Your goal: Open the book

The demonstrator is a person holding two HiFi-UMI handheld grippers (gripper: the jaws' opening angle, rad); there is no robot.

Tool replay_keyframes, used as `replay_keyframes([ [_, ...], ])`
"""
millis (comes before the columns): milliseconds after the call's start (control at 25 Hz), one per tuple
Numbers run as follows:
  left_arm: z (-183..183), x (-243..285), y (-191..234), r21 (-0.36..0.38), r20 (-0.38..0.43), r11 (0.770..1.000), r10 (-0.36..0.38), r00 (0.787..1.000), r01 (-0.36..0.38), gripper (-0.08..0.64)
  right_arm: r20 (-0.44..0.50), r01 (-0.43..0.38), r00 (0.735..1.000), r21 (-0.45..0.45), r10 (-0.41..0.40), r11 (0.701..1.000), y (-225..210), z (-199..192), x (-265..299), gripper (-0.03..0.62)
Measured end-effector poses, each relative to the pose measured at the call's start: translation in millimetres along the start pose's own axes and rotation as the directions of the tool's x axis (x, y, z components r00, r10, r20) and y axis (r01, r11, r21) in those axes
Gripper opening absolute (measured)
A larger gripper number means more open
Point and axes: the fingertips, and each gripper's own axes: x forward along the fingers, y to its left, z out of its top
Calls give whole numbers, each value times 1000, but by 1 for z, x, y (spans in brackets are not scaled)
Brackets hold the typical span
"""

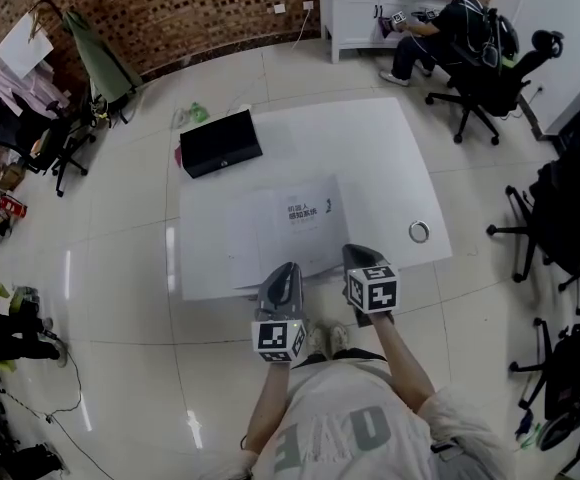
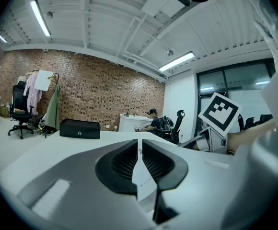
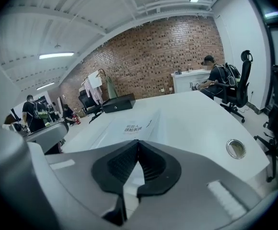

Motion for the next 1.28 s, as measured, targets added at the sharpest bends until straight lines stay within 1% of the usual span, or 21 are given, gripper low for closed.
replay_keyframes([
  [80, -5, 4, -5, 17, -20, 1000, -22, 1000, 22, 44, 7, -12, 1000, -1, 12, 1000, 6, 3, -2, 6],
  [120, -9, 7, -8, 28, -35, 999, -34, 999, 35, 69, 11, -19, 1000, -3, 19, 1000, 8, 6, -2, 6],
  [200, -17, 12, -12, 44, -61, 997, -53, 997, 55, 92, 16, -33, 999, -10, 33, 999, 15, 11, -2, 6],
  [320, -26, 16, -19, 63, -81, 995, -76, 994, 81, 95, 26, -58, 998, -16, 58, 998, 25, 18, -3, 5],
  [440, -35, 22, -27, 105, -109, 988, -103, 989, 114, 104, 32, -73, 997, -25, 74, 997, 32, 23, -2, 5],
  [560, -42, 27, -36, 121, -136, 982, -129, 982, 145, 114, 35, -84, 996, -26, 85, 996, 36, 27, -4, 5],
  [720, -47, 30, -44, 134, -149, 977, -148, 978, 168, 115, 37, -98, 994, -22, 99, 995, 40, 29, -5, 5],
  [880, -50, 37, -50, 177, -173, 966, -159, 972, 190, 115, 40, -116, 992, -10, 116, 993, 46, 32, -6, 5],
  [960, -52, 42, -51, 210, -184, 959, -152, 971, 190, 115, 39, -121, 992, -10, 121, 993, 49, 32, -5, 5],
  [1040, -53, 45, -49, 274, -200, 946, -118, 973, 171, 115, 38, -124, 992, -7, 124, 992, 52, 33, -4, 5],
  [1120, -55, 50, -45, 374, -213, 917, -61, 975, 138, 114, 39, -126, 991, -2, 126, 992, 54, 34, -4, 5],
  [1160, -55, 52, -44, 412, -212, 903, -37, 977, 124, 106, 38, -122, 992, -5, 122, 992, 55, 35, -3, 5],
  [1200, -55, 52, -43, 430, -206, 896, -23, 978, 112, 95, 34, -115, 993, -15, 116, 993, 55, 35, -3, 5],
  [1240, -54, 52, -42, 429, -196, 898, -16, 981, 100, 54, 28, -108, 994, -29, 109, 994, 55, 35, -3, 9],
  [1280, -52, 51, -41, 413, -184, 907, -9, 983, 86, 31, 22, -105, 994, -43, 106, 994, 55, 36, -3, 16],
])
